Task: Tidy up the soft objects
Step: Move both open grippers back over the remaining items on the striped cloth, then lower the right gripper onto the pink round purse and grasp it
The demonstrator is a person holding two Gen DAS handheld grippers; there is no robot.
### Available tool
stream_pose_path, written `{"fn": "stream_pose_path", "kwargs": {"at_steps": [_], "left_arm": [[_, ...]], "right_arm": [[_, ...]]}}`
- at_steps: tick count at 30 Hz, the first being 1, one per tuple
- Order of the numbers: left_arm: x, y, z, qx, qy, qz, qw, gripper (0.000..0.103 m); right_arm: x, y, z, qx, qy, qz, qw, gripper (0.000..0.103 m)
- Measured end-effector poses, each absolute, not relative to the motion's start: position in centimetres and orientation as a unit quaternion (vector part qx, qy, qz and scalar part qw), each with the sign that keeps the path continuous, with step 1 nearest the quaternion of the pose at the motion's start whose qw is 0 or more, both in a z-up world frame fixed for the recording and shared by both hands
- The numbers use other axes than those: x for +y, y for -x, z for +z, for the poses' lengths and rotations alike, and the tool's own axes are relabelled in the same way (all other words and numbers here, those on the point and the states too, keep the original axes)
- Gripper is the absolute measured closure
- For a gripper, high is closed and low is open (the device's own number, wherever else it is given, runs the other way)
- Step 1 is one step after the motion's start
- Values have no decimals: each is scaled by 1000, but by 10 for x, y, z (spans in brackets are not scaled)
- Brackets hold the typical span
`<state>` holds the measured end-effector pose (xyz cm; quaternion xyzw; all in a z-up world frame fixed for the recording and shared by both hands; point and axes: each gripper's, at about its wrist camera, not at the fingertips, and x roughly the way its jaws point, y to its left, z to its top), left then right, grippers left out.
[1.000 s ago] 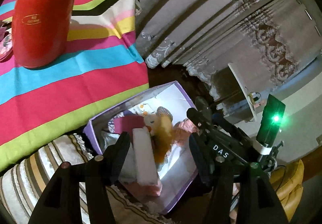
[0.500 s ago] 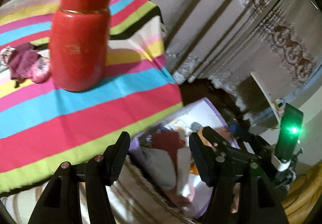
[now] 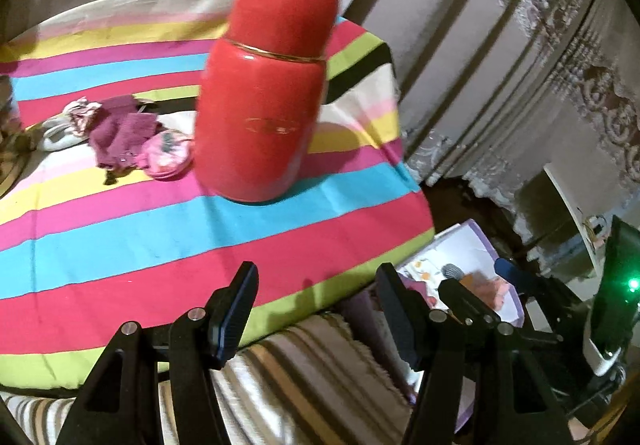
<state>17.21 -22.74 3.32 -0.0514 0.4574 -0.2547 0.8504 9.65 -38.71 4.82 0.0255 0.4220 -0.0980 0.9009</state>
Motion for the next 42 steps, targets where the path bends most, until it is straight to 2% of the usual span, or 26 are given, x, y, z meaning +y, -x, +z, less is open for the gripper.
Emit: {"fn": "stream_pose_path", "kwargs": {"at_steps": [21,31,42], "left_arm": [[-52,-232,31,446,143,-121,875,41],[2,-257,23,441,191,-80,873,41],[27,-272,10,442,209,-62,870,41]], "right_arm": [[-262,-162,69,404,39,26,914,14],[-208,-217,51,413,57,50,908,14],[-138,-284,-10,450,273,72,847,14]]}}
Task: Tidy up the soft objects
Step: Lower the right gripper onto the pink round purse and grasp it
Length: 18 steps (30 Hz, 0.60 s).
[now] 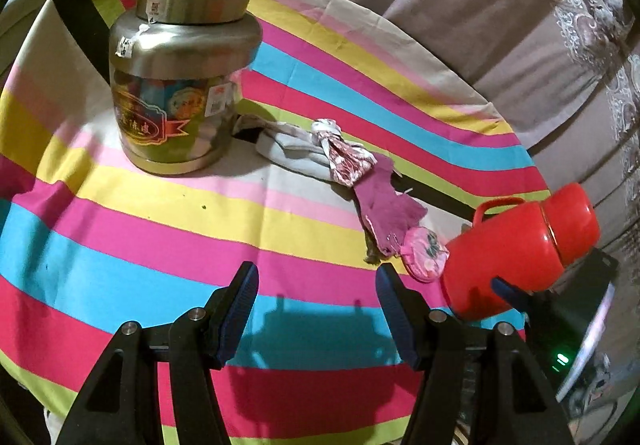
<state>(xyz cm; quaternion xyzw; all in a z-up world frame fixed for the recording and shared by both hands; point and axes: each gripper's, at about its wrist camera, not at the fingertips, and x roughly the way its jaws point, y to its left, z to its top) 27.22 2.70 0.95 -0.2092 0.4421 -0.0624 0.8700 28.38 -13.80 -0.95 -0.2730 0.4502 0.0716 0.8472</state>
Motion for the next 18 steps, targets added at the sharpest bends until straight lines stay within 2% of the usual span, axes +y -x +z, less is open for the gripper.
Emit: {"fn": "stream_pose_path", "kwargs": {"at_steps": [8,18], "left_arm": [[27,-277,3,444,216,-63,867,41],[36,-277,-4,444,234,-71,862,41]], "right_arm": [[-122,-330,-33,516,397,130,747,14],[-117,-383,-56,606,432,133,654,14]]}}
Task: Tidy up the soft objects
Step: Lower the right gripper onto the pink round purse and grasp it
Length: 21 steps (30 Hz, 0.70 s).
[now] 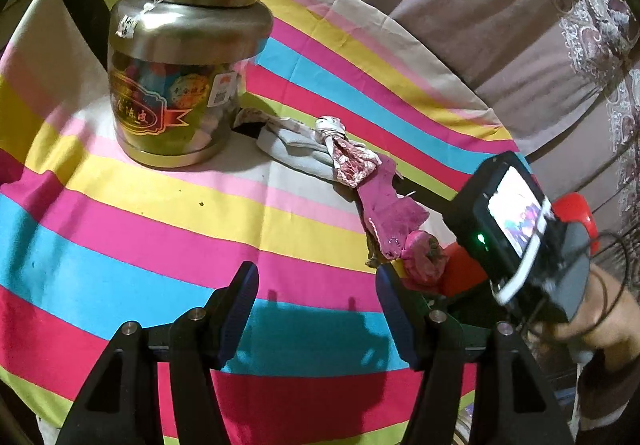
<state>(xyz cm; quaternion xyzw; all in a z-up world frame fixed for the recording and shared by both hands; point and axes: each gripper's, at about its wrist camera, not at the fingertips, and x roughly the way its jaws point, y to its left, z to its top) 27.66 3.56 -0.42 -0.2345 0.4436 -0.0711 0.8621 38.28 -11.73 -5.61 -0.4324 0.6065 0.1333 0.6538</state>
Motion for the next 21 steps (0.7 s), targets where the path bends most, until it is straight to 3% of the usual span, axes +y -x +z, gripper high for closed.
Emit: {"fn": "stream_pose_path", "kwargs": {"at_steps": [21], "left_arm": [[42,-281,-17,454,251,-71,852,41]], "right_arm": [[-134,-434,-77,673,365,119,633,13]]}}
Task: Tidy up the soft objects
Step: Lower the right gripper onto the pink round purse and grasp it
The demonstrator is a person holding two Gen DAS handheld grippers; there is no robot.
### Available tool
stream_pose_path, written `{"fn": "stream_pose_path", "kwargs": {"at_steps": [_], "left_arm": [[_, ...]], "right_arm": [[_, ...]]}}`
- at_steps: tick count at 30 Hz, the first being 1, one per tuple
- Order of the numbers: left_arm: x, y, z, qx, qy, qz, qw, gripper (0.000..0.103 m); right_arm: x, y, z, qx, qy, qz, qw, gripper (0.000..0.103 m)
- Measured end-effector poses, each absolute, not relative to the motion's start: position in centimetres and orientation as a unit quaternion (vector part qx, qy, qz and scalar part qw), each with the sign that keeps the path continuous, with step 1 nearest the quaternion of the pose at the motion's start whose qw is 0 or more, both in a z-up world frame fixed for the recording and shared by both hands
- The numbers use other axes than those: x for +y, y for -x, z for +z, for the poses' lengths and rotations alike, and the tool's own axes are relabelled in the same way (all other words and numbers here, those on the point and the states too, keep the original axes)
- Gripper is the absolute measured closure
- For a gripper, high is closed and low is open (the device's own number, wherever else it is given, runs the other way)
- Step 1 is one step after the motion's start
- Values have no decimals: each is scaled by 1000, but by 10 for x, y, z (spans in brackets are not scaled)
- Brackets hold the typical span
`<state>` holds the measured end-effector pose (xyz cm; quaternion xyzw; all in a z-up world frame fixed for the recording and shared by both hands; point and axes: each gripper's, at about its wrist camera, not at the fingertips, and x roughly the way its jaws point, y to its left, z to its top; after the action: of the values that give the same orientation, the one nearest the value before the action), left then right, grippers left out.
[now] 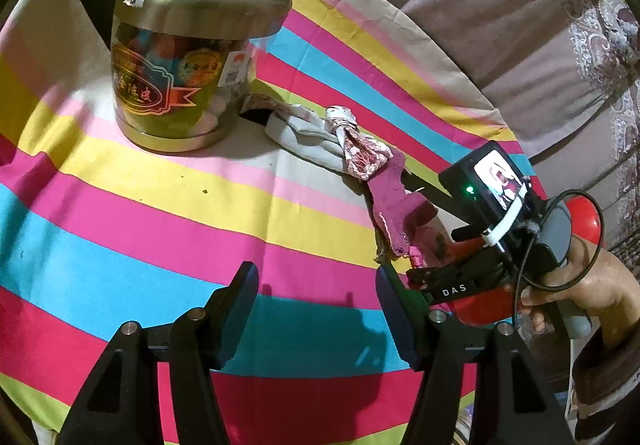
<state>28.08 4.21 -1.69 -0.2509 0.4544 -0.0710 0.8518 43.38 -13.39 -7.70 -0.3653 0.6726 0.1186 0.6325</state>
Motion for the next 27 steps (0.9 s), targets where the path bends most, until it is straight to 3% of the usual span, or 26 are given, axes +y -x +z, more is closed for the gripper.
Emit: {"fn": "stream_pose_path", "kwargs": {"at_steps": [2,3,20,23,24,25,27], "left_arm": [[43,-281,-17,455,252,-68,851,41],[43,-281,-18,455,253,-67,851,41],[40,-306,-7,431,246,-80,865,41],[33,-322,-10,435,244,-90,862,42],[30,-327,-10,434,240,-94,863,42],[27,-332,-10,433,236,-97,864,42],[23,-343,-12,434,235,-99,864,42]], "right_arm": [[-141,-440,-75,677,351,131,634,24],[-143,-443,-72,676,341,134,640,36],[-164,-381,-26,579,240,150,765,46],[-164,-361,-31,569,216,159,778,50],[-167,-351,-32,567,206,164,781,65],[-169,-345,-35,566,200,166,782,69],[-168,-332,-37,561,190,171,787,69]]}}
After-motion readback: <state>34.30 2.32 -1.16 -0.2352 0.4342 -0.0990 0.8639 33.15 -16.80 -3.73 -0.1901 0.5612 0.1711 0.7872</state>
